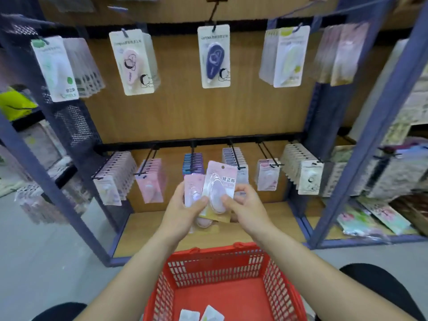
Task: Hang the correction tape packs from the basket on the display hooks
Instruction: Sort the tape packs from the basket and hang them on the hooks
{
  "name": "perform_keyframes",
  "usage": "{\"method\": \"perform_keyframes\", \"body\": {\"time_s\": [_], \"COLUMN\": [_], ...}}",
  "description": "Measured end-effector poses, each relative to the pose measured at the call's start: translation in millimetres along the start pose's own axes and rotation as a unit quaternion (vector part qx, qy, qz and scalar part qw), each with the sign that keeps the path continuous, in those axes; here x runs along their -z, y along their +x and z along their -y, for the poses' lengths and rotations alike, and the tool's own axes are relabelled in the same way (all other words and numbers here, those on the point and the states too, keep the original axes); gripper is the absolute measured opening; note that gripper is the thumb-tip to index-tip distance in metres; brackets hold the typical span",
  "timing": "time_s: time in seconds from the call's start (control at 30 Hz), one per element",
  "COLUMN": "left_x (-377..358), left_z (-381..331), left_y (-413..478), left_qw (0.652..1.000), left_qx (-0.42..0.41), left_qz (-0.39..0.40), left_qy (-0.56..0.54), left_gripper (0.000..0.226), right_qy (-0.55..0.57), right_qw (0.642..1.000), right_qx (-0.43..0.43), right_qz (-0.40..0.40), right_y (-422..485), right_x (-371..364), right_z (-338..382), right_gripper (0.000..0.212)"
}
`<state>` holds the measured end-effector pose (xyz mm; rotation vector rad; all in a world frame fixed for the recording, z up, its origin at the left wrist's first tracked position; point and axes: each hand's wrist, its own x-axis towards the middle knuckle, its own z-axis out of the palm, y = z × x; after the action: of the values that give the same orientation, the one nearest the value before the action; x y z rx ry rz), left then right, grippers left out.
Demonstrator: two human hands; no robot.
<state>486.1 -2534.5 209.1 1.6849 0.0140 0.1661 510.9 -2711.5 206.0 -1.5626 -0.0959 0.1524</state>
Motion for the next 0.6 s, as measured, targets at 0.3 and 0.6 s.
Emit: {"method": "perform_keyframes", "body": {"time_s": [0.3,0.6], "left_x": [-96.6,-129.6], "left_z": [-34.8,-77.8], "left_y": [32.9,59.3], "left_qw": [0.996,0.994], "left_qx": [-0.035,-0.059], "left_qz": [0.078,0.091], "left_qy": [-0.007,0.002], "left_gripper": [0.036,0.026], "right_qy": [0.093,0.095], "right_qw": [0.993,0.986], "right_qx": [0.021,0.069], "right_qz": [-0.075,-0.115], "right_y": [-2.3,16.8], "right_x": [99.9,127.8], "right_z": [18.6,49.2], "right_gripper": [0.023,0.024]}}
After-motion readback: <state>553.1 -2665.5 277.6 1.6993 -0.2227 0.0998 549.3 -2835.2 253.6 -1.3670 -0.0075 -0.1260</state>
